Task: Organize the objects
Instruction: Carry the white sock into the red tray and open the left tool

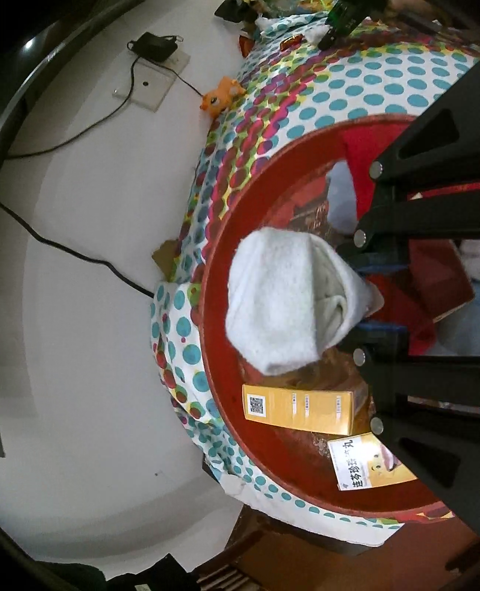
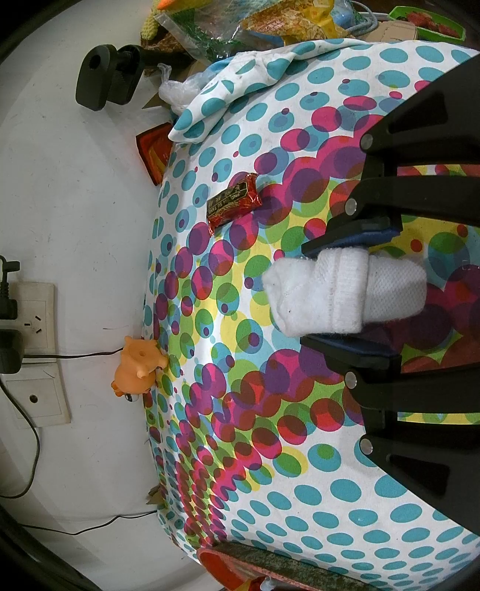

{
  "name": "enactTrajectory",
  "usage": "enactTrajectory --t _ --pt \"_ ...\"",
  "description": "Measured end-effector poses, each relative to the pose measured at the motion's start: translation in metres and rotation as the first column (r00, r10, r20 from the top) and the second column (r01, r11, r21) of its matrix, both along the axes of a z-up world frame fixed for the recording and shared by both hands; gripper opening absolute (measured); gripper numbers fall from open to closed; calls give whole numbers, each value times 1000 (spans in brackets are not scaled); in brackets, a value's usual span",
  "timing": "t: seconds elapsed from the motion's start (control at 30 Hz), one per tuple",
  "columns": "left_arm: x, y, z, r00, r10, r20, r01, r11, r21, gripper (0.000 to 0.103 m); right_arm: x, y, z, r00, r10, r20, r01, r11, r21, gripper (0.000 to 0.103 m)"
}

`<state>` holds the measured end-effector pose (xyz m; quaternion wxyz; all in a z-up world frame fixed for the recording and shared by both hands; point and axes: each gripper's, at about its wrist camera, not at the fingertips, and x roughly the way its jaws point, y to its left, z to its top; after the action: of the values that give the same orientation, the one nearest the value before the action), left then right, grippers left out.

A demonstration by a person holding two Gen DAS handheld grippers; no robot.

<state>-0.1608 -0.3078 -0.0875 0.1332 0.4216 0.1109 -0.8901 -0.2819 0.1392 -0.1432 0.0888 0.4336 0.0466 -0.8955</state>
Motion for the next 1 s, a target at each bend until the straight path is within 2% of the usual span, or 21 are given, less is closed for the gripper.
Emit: enactTrajectory --t 0.17,0.23,0.3,0.37,0.47,0.67,0.77,0.83,1.0 --pt "-4 -9 -7 1000 16 -8 -15 999 45 23 -1 2 0 1000 -1 -1 1 1000 5 40" --pt "-5 -10 -8 1000 17 -7 -17 999 50 29 -1 2 -1 1000 -1 -1 1 1000 4 40" --pt "-5 -10 -9 1000 16 -4 -16 999 31 37 -1 2 -1 1000 -1 -1 1 1000 6 40" --pt "-2 -9 -8 1000 15 -5 -16 1000 -21 41 -1 2 -1 1000 -2 -1 2 1000 7 40" --pt "9 -7 -2 1000 6 -26 -8 998 -59 41 0 1 -1 1000 -1 -6 1 1000 19 40" --pt "52 -4 12 995 8 -96 -15 997 -79 41 1 0 -2 1000 0 -10 0 1000 28 39" --pt "78 3 15 993 5 -120 -14 997 -79 41 2 1 -2 1000 1 -7 0 1000 14 39" --pt "93 7 14 992 10 -126 -19 997 -71 41 1 1 -2 1000 4 -8 -4 1000 15 34" --pt "125 12 7 989 22 -145 -27 999 -30 41 4 -6 1 1000 -5 -21 6 998 56 30"
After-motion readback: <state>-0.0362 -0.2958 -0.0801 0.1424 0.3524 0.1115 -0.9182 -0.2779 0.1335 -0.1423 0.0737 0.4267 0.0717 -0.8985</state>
